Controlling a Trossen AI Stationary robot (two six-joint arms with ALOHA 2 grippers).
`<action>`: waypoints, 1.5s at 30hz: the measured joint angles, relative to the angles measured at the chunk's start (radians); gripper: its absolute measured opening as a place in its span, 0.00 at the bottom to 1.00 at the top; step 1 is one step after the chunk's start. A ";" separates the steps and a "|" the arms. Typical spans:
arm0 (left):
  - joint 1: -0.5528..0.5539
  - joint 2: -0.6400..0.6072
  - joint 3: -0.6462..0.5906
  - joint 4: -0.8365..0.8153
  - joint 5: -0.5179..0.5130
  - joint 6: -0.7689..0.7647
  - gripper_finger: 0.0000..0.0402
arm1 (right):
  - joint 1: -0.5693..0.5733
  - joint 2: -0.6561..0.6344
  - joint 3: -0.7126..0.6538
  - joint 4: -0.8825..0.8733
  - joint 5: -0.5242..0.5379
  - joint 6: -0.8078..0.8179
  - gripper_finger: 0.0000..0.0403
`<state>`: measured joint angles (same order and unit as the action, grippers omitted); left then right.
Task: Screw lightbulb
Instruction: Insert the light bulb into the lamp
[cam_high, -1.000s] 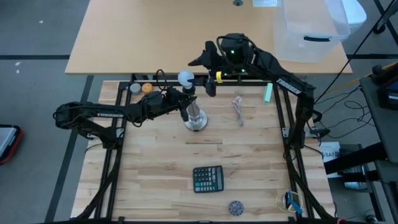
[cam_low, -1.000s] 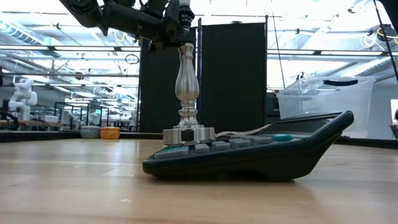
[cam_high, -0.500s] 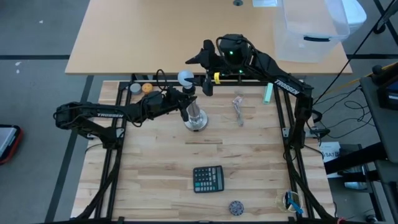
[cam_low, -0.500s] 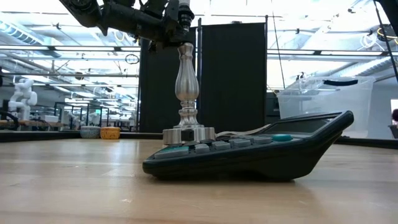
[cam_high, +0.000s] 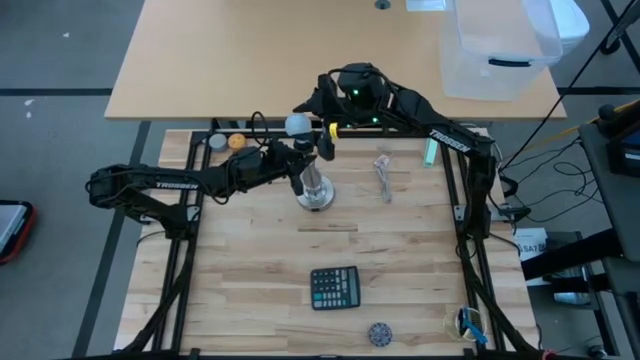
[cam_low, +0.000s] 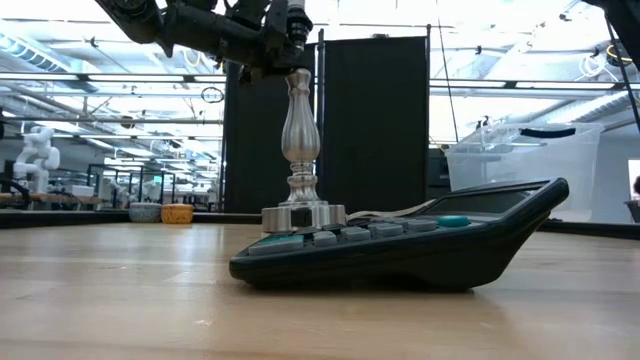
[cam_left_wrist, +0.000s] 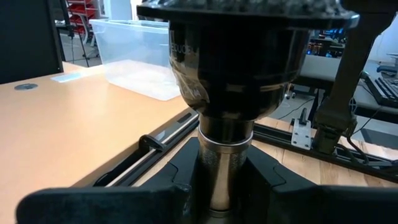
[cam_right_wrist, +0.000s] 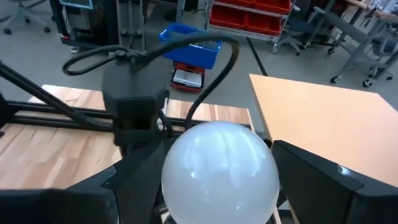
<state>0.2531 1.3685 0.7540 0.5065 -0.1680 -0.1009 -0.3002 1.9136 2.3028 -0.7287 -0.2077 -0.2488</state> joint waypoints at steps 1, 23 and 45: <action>0.000 0.000 0.000 0.000 0.000 0.000 0.18 | 0.000 0.005 0.000 0.009 0.000 -0.002 0.73; 0.002 0.000 0.000 0.001 0.007 0.003 0.18 | 0.049 0.006 0.000 -0.004 0.212 0.181 0.70; 0.002 0.000 0.000 0.001 -0.007 0.008 0.18 | 0.262 0.056 0.000 0.055 0.926 0.496 0.69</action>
<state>0.2550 1.3685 0.7540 0.5072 -0.1749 -0.0933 -0.0382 1.9700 2.3032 -0.6741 0.7178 0.2470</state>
